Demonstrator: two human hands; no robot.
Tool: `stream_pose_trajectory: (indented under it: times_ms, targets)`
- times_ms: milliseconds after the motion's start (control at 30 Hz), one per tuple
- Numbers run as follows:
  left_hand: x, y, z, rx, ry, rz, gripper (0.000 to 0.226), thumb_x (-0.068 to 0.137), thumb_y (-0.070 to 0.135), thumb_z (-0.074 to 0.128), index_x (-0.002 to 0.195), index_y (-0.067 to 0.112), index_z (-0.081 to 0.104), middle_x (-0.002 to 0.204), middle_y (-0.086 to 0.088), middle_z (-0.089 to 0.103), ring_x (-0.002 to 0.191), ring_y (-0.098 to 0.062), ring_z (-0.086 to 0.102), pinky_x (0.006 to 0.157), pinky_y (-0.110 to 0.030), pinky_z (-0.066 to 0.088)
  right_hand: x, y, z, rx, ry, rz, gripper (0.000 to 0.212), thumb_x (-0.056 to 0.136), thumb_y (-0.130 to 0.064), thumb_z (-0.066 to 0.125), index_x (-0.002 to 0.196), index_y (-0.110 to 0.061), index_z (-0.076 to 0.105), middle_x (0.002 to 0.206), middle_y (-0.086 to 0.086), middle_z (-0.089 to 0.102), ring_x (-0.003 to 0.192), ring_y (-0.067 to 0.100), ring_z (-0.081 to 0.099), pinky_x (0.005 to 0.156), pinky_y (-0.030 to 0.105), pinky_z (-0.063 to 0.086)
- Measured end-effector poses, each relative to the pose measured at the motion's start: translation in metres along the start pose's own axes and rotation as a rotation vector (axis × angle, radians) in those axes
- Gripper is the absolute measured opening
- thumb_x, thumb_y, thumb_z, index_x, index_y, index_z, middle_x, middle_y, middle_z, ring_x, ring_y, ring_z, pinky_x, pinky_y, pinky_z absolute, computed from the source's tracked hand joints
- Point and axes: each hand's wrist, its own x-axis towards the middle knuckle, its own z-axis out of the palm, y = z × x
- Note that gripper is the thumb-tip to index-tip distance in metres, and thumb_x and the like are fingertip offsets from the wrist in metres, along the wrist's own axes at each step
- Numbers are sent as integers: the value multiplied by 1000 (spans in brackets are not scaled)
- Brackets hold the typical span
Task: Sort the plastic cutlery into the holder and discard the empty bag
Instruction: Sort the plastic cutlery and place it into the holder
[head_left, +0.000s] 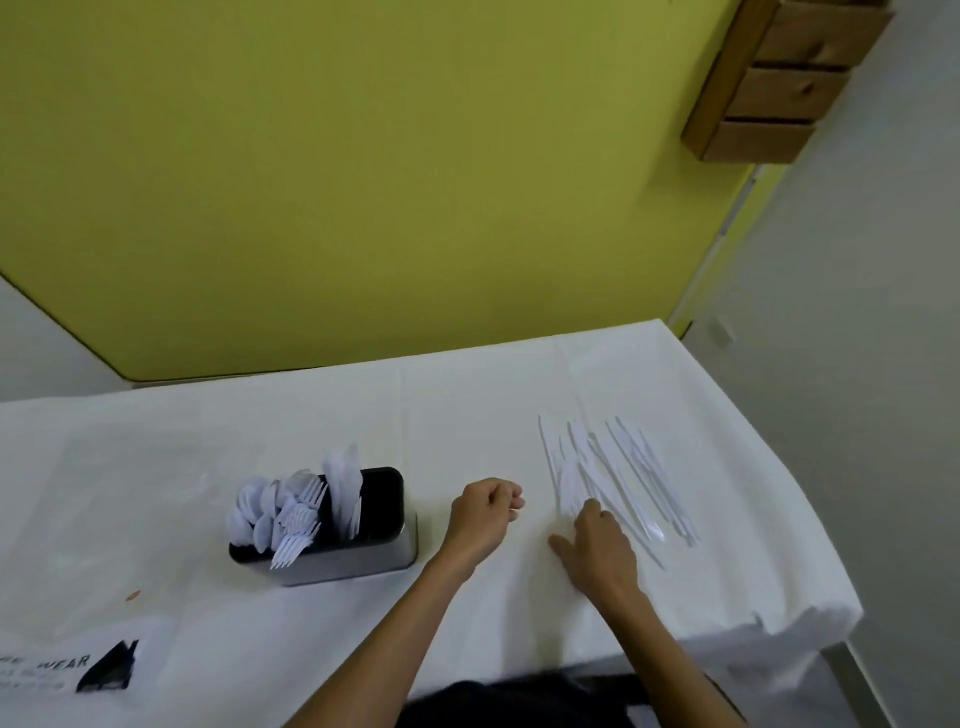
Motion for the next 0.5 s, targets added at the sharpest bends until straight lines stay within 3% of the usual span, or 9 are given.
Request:
stream_pose_trajectory:
  times_ms: [100, 167, 233, 367, 500]
  targets:
    - [5, -3, 10, -10, -32, -59, 26, 101, 23, 45, 99, 18, 71, 99, 2, 74, 82, -9, 69, 83, -32, 57, 2, 7, -5, -17, -15, -12, 14, 92, -19, 56, 103, -11, 53, 98, 6, 64, 83, 23, 64, 72, 33, 56]
    - [7, 0, 17, 25, -71, -63, 24, 95, 37, 51, 88, 18, 65, 90, 5, 70, 79, -13, 66, 80, -35, 56, 2, 8, -9, 11, -40, -48, 8, 88, -15, 54, 94, -11, 57, 90, 4, 64, 78, 22, 63, 68, 35, 54]
    - [14, 2, 26, 63, -99, -46, 31, 88, 52, 55, 88, 21, 59, 86, 3, 64, 81, -16, 64, 79, -37, 54, 2, 7, -12, 62, -46, -126, 9, 86, -16, 56, 93, -13, 61, 87, 1, 66, 77, 20, 63, 68, 34, 54]
    - [27, 13, 37, -155, -27, -84, 26, 104, 34, 47, 107, 13, 61, 106, -5, 69, 86, -19, 73, 85, -40, 61, 5, 8, -14, 159, -24, -263, 18, 94, -34, 61, 93, -18, 70, 89, -6, 70, 80, 11, 64, 73, 30, 56]
    - [35, 19, 32, -368, 77, -158, 31, 108, 36, 33, 118, 19, 57, 105, -7, 64, 78, -20, 68, 75, -37, 60, 16, 19, -16, -19, 162, -182, 29, 99, -45, 50, 99, -17, 56, 95, -3, 61, 79, 18, 61, 68, 28, 48]
